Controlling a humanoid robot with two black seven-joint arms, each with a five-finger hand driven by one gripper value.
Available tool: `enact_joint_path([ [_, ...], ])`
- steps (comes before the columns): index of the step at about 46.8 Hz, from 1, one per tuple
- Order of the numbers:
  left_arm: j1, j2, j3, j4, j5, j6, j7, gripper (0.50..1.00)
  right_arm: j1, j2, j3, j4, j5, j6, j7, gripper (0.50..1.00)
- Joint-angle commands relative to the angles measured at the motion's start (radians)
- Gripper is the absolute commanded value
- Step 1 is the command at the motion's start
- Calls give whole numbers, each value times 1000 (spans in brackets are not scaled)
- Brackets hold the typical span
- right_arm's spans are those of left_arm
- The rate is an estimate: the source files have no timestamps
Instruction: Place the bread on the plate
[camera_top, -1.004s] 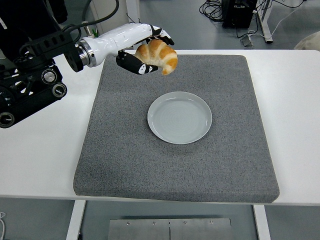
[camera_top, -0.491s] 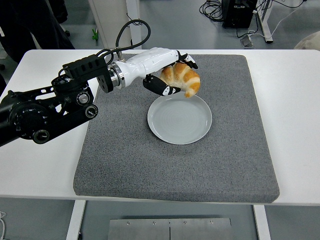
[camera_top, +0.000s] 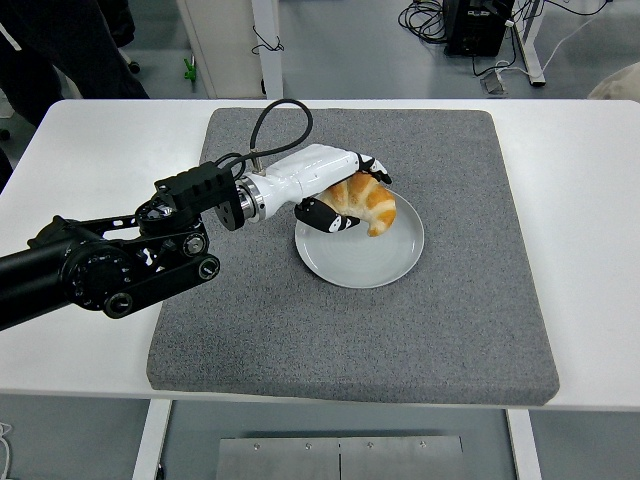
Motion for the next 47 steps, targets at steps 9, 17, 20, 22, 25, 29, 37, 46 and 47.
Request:
enact_joint_path([
  [9,19,-10,24,36,-5,32,-6,693,0,0,0,0,0,0,0,1000],
  [17,34,-38,28,84,-6,44,-9,695,-1,0,0,0,0,0,0,1000],
  [20,37,-45,42,96,-9,53,-11,695,-1,0,0,0,0,0,0,1000],
  [22,37,-51,48,101,-11,59,-12,696,0,0,0,0,0,0,0,1000],
  [25,37,-52,59,102,-14,64,-14,698,-1,0,0,0,0,0,0,1000],
  [29,37,-59,62,102,-14,64,-14,701,0,0,0,0,0,0,0,1000],
  [37,39,-65,64,114,-14,64,-14,702,-1,0,0,0,0,0,0,1000],
  [46,42,-85,64,147,-9,64,-17,701,0,0,0,0,0,0,0,1000],
  [47,43,-87,64,147,-9,64,-17,701,0,0,0,0,0,0,0,1000],
])
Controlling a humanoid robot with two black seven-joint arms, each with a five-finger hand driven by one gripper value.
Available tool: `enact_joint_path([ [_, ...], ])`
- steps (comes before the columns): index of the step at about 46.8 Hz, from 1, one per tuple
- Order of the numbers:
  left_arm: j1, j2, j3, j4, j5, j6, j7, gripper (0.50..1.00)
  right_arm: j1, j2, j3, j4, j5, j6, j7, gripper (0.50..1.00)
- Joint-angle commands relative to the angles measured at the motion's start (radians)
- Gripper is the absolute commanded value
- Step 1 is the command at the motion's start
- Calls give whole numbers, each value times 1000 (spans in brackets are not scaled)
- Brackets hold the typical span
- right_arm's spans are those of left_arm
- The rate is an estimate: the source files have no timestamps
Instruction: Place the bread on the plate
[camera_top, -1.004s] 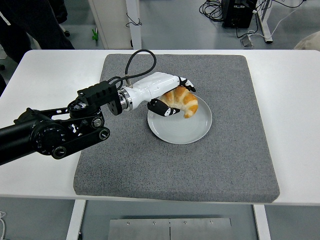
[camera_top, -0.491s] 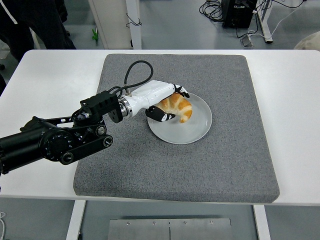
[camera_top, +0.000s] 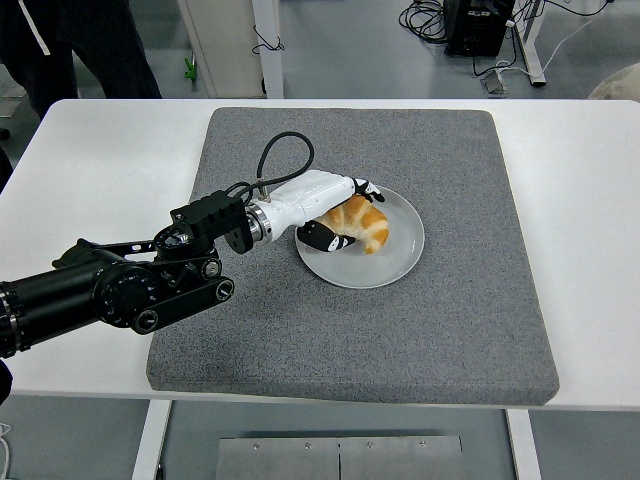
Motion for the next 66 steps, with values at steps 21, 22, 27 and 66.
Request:
enact_joint_path([
  [21,9,-13,50,10,5,24,0,702,0,0,0,0,0,0,0,1000],
  [22,9,-13,52,10,5,26,-1,702,0,0,0,0,0,0,0,1000],
  [27,9,-19,52,12,3,26,-1,702,2,0,0,0,0,0,0,1000],
  [66,-1,-6,35,-3,-144,12,-104,960,2,0,0,0,0,0,0,1000],
])
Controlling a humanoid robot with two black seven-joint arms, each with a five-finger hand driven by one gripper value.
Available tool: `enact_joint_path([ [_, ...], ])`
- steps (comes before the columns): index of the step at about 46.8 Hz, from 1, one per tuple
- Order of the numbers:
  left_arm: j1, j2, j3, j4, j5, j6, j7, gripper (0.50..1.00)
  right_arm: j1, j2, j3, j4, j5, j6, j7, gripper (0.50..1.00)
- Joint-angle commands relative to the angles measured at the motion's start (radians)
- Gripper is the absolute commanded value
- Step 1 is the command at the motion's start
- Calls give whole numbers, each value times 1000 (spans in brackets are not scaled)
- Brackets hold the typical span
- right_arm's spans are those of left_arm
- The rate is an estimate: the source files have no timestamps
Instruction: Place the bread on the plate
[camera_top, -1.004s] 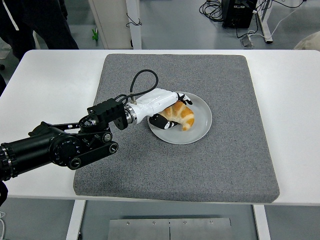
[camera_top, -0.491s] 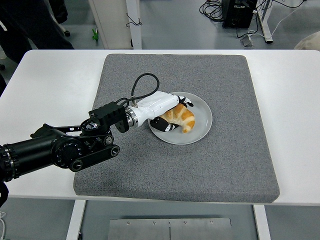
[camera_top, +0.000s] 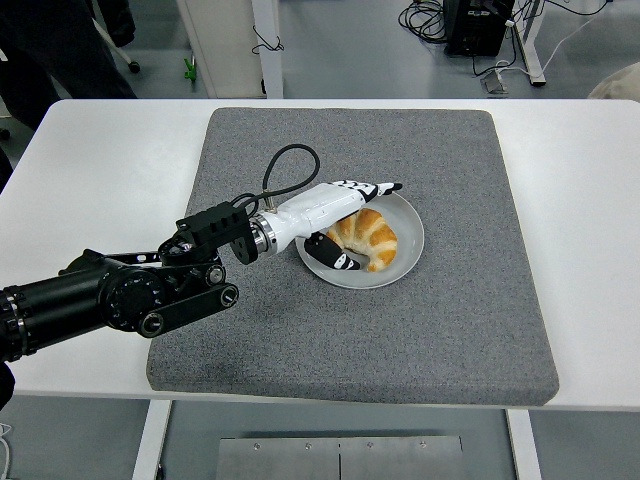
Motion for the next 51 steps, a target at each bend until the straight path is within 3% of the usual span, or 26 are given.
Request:
enact_joint_path([
  [1,-4,3,-3,-7,-45,-1,-6,960,0,0,0,0,0,0,0,1000],
  [9,-10,14,-36,-13,-191,-30,-15,963,-1,0,0,0,0,0,0,1000],
  [20,1,31,-195,-11,-358,-192,-15,966,0,0,0,0,0,0,0,1000],
  [30,7,68,-238,-1,-560,-195,-15,966,0,0,0,0,0,0,0,1000],
  [45,24,57,-312,58,-790,-188,-18,968,0,0,0,0,0,0,0,1000],
  [51,39,29,-355,137,-863,-188,-75,968,-1,0,0,0,0,0,0,1000],
])
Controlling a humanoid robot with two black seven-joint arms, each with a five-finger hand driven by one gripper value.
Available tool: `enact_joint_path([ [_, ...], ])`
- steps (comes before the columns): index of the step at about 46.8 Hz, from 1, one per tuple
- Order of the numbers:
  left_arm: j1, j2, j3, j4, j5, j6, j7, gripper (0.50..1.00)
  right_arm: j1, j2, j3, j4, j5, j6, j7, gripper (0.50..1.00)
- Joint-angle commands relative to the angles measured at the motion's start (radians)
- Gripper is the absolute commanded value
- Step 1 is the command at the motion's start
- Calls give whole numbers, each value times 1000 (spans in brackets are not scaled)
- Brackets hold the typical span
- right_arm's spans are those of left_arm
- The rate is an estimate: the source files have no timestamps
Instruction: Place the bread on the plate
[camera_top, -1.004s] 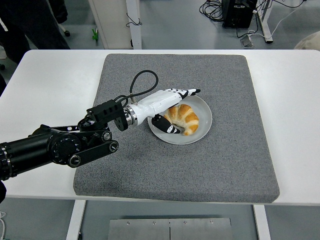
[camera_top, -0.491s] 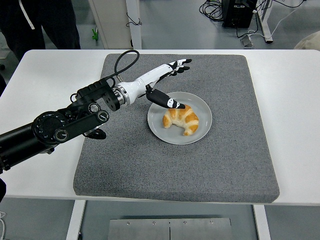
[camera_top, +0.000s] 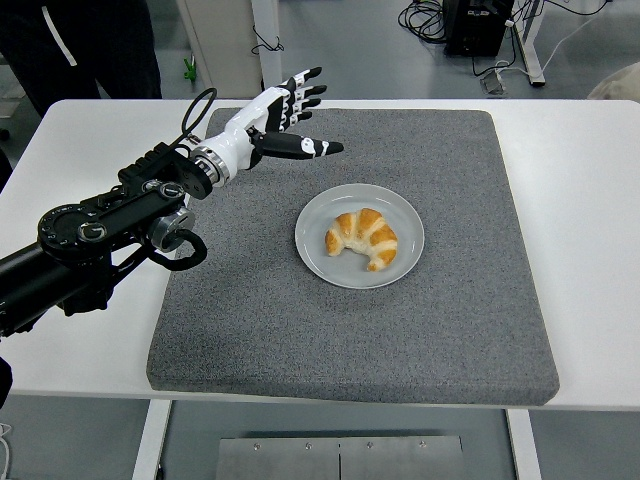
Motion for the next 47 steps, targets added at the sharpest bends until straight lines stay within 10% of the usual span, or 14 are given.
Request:
enact_joint_path([
  [1,5,-16,-19,53,-33,0,-44,968,0,0,0,0,0,0,0,1000],
  [37,20,-159,-150,386,-384,-15,-147,968,0,0,0,0,0,0,0,1000],
  [47,27,-164,-192,472,-421,-136,-155,968,0,0,-3,9,0,1,0,1000],
])
